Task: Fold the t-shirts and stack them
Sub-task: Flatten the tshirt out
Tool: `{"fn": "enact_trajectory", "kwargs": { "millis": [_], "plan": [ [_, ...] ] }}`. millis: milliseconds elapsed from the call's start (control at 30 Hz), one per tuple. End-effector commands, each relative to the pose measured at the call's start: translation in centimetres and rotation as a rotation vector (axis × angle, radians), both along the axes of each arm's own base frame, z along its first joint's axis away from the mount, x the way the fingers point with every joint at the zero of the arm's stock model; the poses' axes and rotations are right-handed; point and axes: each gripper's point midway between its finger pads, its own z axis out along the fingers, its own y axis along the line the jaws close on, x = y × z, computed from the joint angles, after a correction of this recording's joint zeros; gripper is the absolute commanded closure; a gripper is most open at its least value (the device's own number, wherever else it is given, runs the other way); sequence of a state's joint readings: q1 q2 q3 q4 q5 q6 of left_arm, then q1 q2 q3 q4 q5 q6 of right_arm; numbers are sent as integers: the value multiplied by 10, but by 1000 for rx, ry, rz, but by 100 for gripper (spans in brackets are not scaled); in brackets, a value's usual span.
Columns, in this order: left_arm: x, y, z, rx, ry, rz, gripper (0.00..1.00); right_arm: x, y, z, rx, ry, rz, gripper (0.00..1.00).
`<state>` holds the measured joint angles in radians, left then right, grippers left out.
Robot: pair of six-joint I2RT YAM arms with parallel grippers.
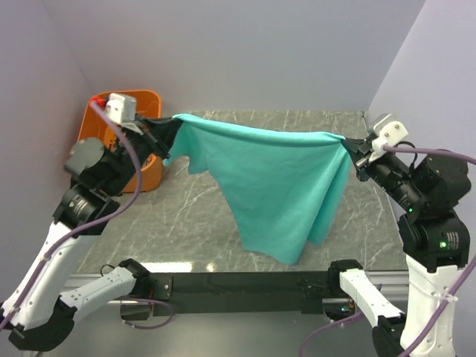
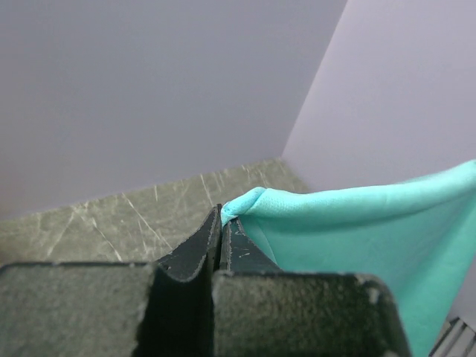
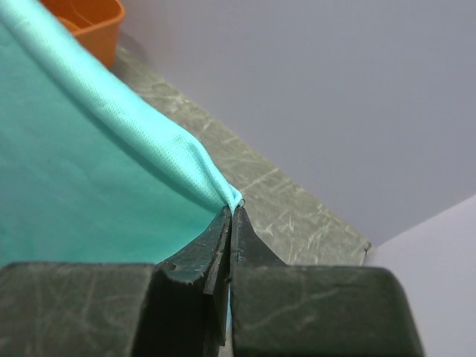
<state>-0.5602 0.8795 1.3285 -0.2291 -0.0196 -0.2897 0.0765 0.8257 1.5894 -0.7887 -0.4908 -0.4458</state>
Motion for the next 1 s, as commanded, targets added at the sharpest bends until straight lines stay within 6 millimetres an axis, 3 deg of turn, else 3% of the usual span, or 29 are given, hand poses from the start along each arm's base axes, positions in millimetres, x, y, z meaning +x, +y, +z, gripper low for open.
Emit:
{"fn": "enact_trajectory", "kwargs": {
  "millis": [0,133,167,200,300,400,433,500,533,567,600,633,667,700,733,800,833,867,933,967],
  "plan": [
    [8,-18,-3,-7,5,-64,99,28,-17,-2,-7,-13,-110,100],
    [32,-31,-16,2,54,-53,99,58,-31,-1,40,-4,-212,100],
    [37,-32,-16,2,58,-46,99,63,-34,13,62,-42,-238,100],
    [40,-35,-12,-6,51,-48,99,77,-42,16,75,-32,-290,100],
    [50,-45,3,-16,28,-67,100,82,-43,53,140,-89,-303,100],
    [47,-48,19,-20,-19,-89,100,59,-32,86,151,-162,-229,100],
    [43,-44,20,-21,-34,-86,99,47,-19,88,119,-172,-147,100],
    [39,-38,10,-1,-35,-68,99,21,-5,74,55,-151,-46,100],
    [39,-32,-15,22,6,-40,99,6,14,60,-17,-150,92,100],
    [39,-30,-31,40,35,-28,100,-6,22,14,-62,-41,166,100],
    [39,-29,-68,77,97,-25,100,-14,29,-13,-158,-34,253,100],
    [38,-29,-97,111,162,-26,100,-21,43,-67,-173,79,381,100],
    [36,-32,-119,126,218,-48,100,-43,46,-106,-202,168,448,100],
    [34,-35,-163,168,314,-65,100,-49,46,-135,-295,157,515,100],
    [29,-37,-193,207,401,-87,99,-55,46,-191,-310,280,564,100],
    [17,-47,-238,244,552,-157,99,-67,36,-243,-425,340,601,100],
    [12,-47,-263,265,622,-172,99,-72,31,-281,-444,428,601,100],
    [0,-52,-279,263,695,-219,99,-66,21,-296,-492,439,558,99],
    [-11,-53,-315,293,812,-250,97,-69,13,-324,-538,496,553,71],
    [-16,-53,-325,304,855,-258,86,-69,11,-328,-545,512,546,50]
  ]
}}
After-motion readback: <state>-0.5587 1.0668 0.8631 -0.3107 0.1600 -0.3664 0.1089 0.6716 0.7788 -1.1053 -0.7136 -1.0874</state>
